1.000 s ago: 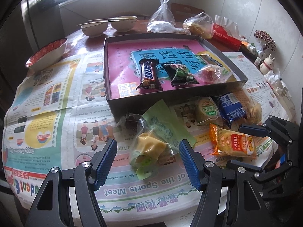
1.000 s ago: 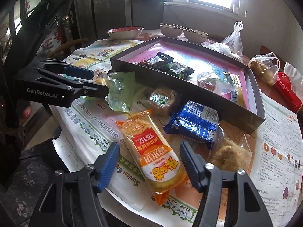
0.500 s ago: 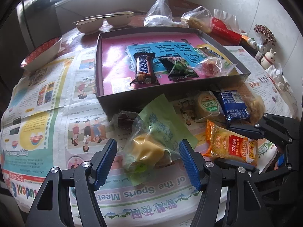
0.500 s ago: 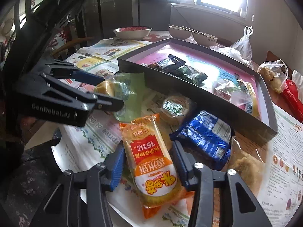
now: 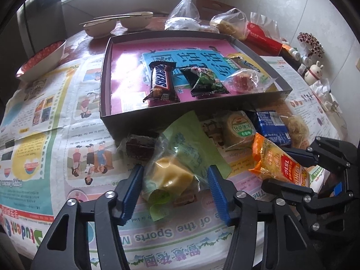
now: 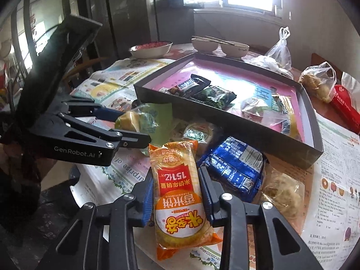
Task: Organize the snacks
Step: 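Lift and carry both held bags over the tray with both grippers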
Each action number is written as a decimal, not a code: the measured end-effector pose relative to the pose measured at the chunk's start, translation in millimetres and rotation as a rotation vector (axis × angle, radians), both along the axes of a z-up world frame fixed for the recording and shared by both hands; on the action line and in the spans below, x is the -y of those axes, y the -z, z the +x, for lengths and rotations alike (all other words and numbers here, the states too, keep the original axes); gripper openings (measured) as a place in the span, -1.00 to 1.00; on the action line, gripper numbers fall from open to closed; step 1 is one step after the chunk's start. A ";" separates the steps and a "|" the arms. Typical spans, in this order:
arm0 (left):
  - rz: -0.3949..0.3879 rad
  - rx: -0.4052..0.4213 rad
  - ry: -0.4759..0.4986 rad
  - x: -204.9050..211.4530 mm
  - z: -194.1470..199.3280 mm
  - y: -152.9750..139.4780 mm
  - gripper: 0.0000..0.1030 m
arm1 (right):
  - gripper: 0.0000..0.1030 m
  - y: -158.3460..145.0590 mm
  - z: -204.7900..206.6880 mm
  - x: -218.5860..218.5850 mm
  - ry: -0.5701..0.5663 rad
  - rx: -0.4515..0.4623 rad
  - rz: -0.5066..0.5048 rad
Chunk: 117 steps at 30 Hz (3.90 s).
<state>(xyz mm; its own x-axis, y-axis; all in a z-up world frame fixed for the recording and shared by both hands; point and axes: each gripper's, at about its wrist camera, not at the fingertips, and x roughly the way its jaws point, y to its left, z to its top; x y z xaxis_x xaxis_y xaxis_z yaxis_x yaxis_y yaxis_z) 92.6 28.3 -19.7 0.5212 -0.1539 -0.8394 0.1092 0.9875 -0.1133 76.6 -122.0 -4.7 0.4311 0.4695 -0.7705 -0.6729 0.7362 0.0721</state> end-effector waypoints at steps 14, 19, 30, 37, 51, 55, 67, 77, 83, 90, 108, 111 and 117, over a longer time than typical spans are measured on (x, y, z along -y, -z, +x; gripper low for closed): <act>-0.040 0.042 -0.010 -0.4 -5.7 -12.7 -0.11 | -0.29 -15.7 3.3 15.3 0.059 0.014 0.063; -0.048 0.058 -0.019 -0.2 -8.5 -18.3 -0.12 | -0.29 -20.7 7.7 21.9 0.086 0.017 0.080; -0.072 0.113 -0.036 -4.6 -11.0 -39.6 -0.13 | -0.29 -36.5 23.4 41.1 0.156 0.041 0.120; -0.071 0.136 -0.063 -8.6 -8.5 -48.2 -0.13 | -0.29 -40.9 31.0 49.3 0.188 0.051 0.130; -0.092 0.170 -0.103 -16.4 5.8 -61.8 -0.13 | -0.29 -51.1 47.4 65.1 0.255 0.077 0.158; -0.103 0.171 -0.102 -13.5 12.9 -62.6 -0.13 | -0.29 -50.3 51.6 71.4 0.278 0.077 0.162; -0.112 0.176 -0.103 -5.5 35.4 -63.2 -0.13 | -0.29 -50.3 66.7 83.6 0.320 0.076 0.179; -0.108 0.160 -0.108 -3.9 48.8 -57.4 -0.13 | -0.29 -50.9 75.1 85.8 0.332 0.092 0.181; -0.109 0.149 -0.116 -2.7 55.7 -52.7 -0.13 | -0.28 -52.1 80.0 88.6 0.345 0.102 0.186; -0.094 0.135 -0.123 0.1 65.6 -44.0 -0.13 | -0.28 -51.6 86.3 92.2 0.361 0.107 0.198; -0.100 0.118 -0.131 1.1 82.2 -29.8 -0.13 | -0.28 -33.9 113.5 93.3 0.391 0.064 0.199; -0.101 0.116 -0.135 -0.1 83.3 -28.6 -0.13 | -0.28 -32.1 117.0 90.0 0.385 0.063 0.192; -0.102 0.115 -0.138 -1.7 83.7 -27.9 -0.13 | -0.28 -29.6 123.0 78.4 0.378 0.072 0.156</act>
<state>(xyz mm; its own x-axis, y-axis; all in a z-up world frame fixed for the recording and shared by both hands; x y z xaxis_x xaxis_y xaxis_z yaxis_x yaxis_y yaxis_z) 176.4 30.0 8.1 0.6349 -0.1557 -0.7567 -0.0080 0.9781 -0.2079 199.7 -200.3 24.8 0.6460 0.3769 -0.6638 -0.3651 0.9163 0.1649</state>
